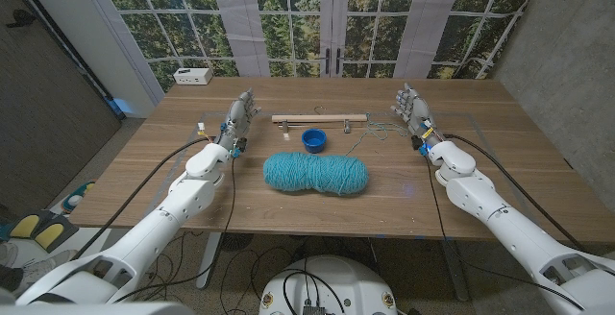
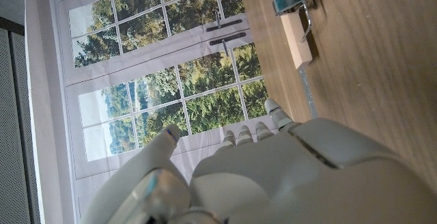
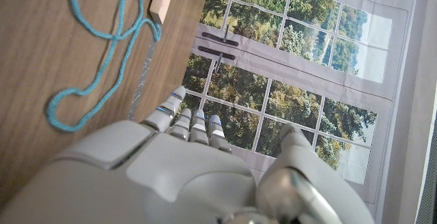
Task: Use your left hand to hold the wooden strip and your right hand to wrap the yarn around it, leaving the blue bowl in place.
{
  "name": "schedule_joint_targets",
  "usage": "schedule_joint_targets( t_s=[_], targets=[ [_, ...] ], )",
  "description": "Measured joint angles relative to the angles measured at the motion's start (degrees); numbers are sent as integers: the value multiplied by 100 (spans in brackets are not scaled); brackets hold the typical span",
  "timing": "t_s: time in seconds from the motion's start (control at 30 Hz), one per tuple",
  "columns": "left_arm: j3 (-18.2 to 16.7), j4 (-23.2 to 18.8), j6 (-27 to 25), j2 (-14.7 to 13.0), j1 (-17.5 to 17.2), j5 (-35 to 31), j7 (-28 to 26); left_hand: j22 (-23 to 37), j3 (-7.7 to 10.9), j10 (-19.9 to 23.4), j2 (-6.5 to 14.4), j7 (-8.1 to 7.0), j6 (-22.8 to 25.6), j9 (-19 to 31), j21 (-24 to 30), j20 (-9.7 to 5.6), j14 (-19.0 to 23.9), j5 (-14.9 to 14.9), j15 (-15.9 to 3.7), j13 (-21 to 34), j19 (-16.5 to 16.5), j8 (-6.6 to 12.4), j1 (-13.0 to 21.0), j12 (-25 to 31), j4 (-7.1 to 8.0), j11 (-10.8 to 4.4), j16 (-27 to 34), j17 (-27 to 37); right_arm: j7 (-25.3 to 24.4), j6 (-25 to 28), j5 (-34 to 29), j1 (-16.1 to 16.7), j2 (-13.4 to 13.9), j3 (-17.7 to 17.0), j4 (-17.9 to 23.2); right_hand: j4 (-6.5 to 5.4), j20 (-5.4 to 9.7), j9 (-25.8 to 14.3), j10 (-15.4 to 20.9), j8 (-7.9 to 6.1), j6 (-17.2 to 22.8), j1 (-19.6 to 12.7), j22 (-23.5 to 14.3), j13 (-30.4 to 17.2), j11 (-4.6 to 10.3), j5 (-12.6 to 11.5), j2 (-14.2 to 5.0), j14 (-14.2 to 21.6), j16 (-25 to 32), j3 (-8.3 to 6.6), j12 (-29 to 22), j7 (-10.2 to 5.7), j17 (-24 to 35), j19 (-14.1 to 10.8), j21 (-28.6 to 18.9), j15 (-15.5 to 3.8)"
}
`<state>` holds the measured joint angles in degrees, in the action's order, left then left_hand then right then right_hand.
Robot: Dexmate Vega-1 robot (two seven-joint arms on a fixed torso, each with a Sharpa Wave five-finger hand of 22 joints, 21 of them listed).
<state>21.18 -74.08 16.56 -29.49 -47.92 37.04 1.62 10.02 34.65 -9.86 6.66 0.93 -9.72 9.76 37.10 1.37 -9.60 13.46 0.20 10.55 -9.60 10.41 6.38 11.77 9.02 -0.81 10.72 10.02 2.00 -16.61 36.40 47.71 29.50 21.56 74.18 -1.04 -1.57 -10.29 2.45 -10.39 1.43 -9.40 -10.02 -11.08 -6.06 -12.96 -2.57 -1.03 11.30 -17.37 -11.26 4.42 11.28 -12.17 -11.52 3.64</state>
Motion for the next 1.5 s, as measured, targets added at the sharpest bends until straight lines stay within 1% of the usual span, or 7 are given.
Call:
schedule_joint_targets(
  t_s=[0.13, 0.23, 0.37, 0.57, 0.87, 1.1, 1.5],
  targets=[
    [26, 19, 0, -41, 50, -108, -51, 0, 85, -9, 39, 0, 0, 23, 0, 105, -28, 0, 33, 0, -33, 44, 107, 66, -95, 79, 10, -13, -35, 41, -128, -14, 64, 44, 41, 146, -95, 0, 0, 0, -54, -132, 0, 0, 0, 0, 126, 10, 0, -5, 0, -54, -11, 49, 0, 109],
    [62, 15, 0, -87, 84, -311, -192, 0, 120, 130, 66, -48, 25, 26, -8, 408, -5, 0, 137, 0, 21, 106, 190, 138, -187, 130, 32, -17, -94, 87, -262, -27, 139, 99, 151, 280, -177, 0, 0, -40, -71, -330, 0, 0, 0, 0, 121, 52, 0, -46, 0, -76, -36, 53, 0, 151],
    [97, -39, -1, -145, 111, -514, -339, -1, 101, 400, 66, -143, 211, 26, -72, 755, 178, 0, 320, 27, 0, 106, 190, 202, -214, 120, 54, -16, -171, 168, -447, -36, 226, 162, 278, 521, -330, 0, 125, -88, 74, -670, -8, -13, 18, 0, 74, 305, 92, -152, -63, -282, -36, -5, 0, 169],
    [203, -176, -122, -317, 195, -888, -509, 26, 45, 572, 34, -230, 438, 26, -117, 921, 401, -71, 543, 26, 51, 106, 222, 204, -271, 158, 54, 0, -291, 300, -715, -38, 377, 253, 534, 639, -357, -26, 186, -118, 134, -807, -27, -26, 2, 0, 34, 462, 121, -223, -66, -342, -22, -32, 0, 167],
    [373, -400, -452, -587, 351, -1413, -631, 26, -25, 772, -61, -225, 700, 25, -117, 1020, 655, -127, 727, 53, 214, 128, 318, 266, -404, 276, 98, -12, -489, 541, -1129, 35, 622, 364, 1037, 693, -378, -26, 217, -128, 186, -942, -26, -26, 33, 28, -39, 524, 139, -277, -66, -394, -20, -10, 0, 168],
    [507, -447, -561, -747, 547, -1587, -540, 25, -22, 773, -114, -202, 785, 25, -117, 1050, 691, -160, 727, 53, 307, 128, 371, 266, -494, 277, 98, 0, -573, 825, -1406, 83, 774, 411, 1358, 716, -399, -26, 216, -128, 226, -971, -26, -25, 33, 29, -68, 524, 139, -300, -66, -434, -20, 10, 0, 168],
    [912, -761, -1100, -1159, 1065, -2429, -177, 25, 13, 865, -106, -227, 905, 25, -146, 1051, 875, -182, 625, 53, 450, 128, 471, 266, -666, 246, 98, -17, -616, 1426, -1910, 183, 1268, 540, 2428, 737, -418, -25, 246, -128, 226, -1009, -25, -25, 66, 73, -107, 523, 139, -279, -66, -433, -21, 30, 0, 168]
  ],
)
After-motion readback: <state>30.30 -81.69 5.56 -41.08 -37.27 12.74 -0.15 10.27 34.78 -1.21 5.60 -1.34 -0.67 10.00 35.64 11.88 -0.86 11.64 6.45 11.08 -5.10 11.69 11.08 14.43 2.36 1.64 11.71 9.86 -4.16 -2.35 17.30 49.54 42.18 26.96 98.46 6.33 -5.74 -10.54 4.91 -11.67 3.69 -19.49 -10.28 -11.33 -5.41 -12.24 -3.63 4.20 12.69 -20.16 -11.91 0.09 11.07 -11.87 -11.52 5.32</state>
